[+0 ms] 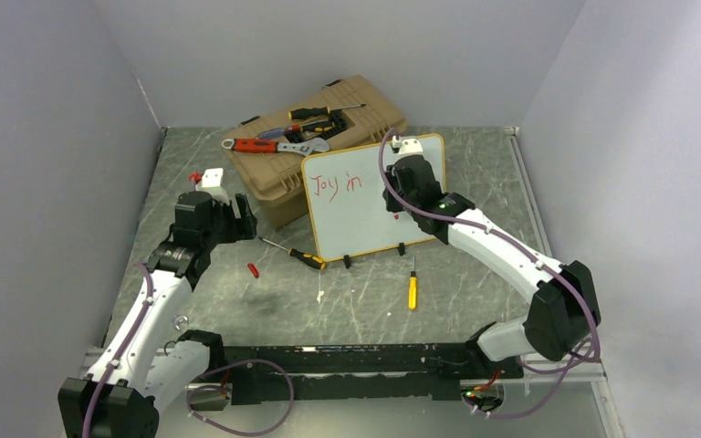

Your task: Write a sentence on the whiteboard

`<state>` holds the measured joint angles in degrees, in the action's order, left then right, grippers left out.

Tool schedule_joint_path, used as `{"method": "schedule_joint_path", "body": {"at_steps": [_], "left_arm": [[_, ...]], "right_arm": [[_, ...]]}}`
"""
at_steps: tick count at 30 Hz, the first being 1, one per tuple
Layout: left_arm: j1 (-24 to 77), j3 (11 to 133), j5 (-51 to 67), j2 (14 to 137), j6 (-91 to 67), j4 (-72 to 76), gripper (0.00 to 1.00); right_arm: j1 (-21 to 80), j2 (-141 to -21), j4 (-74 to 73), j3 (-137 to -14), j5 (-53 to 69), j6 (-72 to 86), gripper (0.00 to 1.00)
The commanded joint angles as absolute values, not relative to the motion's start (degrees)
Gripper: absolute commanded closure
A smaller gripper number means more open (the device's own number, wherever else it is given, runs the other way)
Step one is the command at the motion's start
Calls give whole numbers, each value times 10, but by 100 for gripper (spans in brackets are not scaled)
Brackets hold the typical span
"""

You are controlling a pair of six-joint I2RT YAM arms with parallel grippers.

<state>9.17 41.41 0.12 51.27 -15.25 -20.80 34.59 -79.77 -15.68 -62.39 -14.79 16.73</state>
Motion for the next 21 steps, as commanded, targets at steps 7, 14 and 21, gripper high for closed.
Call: {"method": "schedule_joint_path", "body": {"at_steps": [7, 14, 21], "left_arm": [[94, 410, 2, 519, -148, -188, 19], [94, 410, 1, 520, -148, -187, 19], [94, 410, 5, 521, -149, -184, 19]], "right_arm": [[346, -822, -141, -679, -133, 131, 100], [347, -823, -160, -656, -133, 157, 100], [362, -793, -175, -605, -125, 191, 100]]}}
